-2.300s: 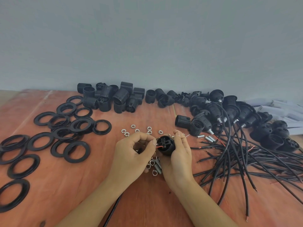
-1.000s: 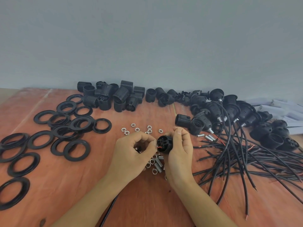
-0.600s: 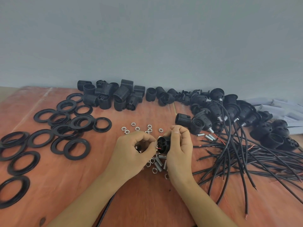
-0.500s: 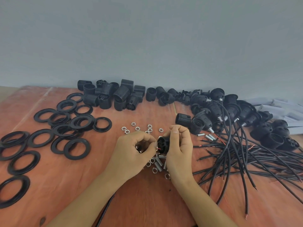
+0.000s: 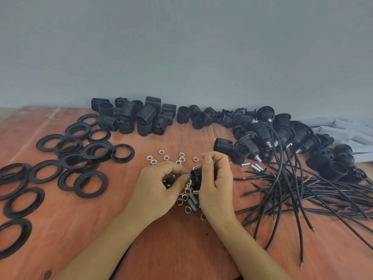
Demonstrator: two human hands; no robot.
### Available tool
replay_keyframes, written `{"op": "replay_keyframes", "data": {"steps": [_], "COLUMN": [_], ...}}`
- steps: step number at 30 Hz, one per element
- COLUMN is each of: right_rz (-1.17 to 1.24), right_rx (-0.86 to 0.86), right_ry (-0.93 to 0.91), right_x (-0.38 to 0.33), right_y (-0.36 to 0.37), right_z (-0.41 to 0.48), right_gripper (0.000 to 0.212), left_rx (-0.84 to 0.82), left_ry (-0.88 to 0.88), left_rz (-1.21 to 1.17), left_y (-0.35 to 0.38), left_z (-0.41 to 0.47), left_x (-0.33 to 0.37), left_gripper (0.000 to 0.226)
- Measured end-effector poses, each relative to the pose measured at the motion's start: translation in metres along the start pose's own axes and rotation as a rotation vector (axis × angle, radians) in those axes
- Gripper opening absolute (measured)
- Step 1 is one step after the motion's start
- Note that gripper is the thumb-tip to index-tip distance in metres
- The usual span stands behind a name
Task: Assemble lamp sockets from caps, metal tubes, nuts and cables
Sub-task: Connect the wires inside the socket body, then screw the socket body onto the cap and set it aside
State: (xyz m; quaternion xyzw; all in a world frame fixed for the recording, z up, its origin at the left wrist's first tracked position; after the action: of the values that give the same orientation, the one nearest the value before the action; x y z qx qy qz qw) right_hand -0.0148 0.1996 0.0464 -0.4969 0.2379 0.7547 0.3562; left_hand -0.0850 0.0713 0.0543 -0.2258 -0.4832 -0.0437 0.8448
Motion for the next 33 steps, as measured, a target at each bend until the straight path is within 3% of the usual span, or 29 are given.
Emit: {"op": "replay_keyframes", "data": {"steps": [5, 15, 21, 27, 30, 33], "right_rz": [0.063, -0.039, -0.029, 0.118, 0.293, 0.33], "right_rx": [0.063, -0.001, -0.032, -0.024, -0.068, -0.015], "right_ry": [0.056, -0.039, -0.053, 0.124, 0.284, 0.357], "right_x": [0.002, -0.005, -0.007, 0.008, 0.02, 0.028], "right_y": [-0.004, 0.001, 0.002, -0.001, 0.002, -0.003], "right_z": [0.002, -0.001, -0.001, 0.004, 0.006, 0.01], "right_gripper": [0.016, 0.015, 0.014, 0.013, 0.02, 0.016], "left_rx": [-0.013, -0.057, -0.042, -0.073, -0.064, -0.08], "left_ry": [-0.119, 0.1, 0.097, -0.091, -0.296, -0.544], "left_rz": [-0.09, 0.012, -0.028, -0.109, -0.341, -0.655], "left_y": [0.001, 0.003, 0.002, 0.005, 0.007, 0.014], "left_z": [0.001, 0.0, 0.001, 0.001, 0.003, 0.0], "left_x": [-0.009, 0.01, 0.008, -0.01, -0.023, -0.039], "left_gripper": [0.011, 0.017, 0.013, 0.009, 0.005, 0.03]}}
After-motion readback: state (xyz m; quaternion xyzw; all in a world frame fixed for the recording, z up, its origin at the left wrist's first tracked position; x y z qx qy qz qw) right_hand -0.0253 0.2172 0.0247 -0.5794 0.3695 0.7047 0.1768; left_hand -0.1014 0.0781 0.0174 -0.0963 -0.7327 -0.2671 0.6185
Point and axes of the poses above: each hand's wrist, its own z-axis towards the middle knuckle, its own y-axis out of the palm, x = y × z, the point moved 10 cm from there along z, towards the middle knuckle, and after that the axes turned 7 degrees about x, right-handed, at the moved point
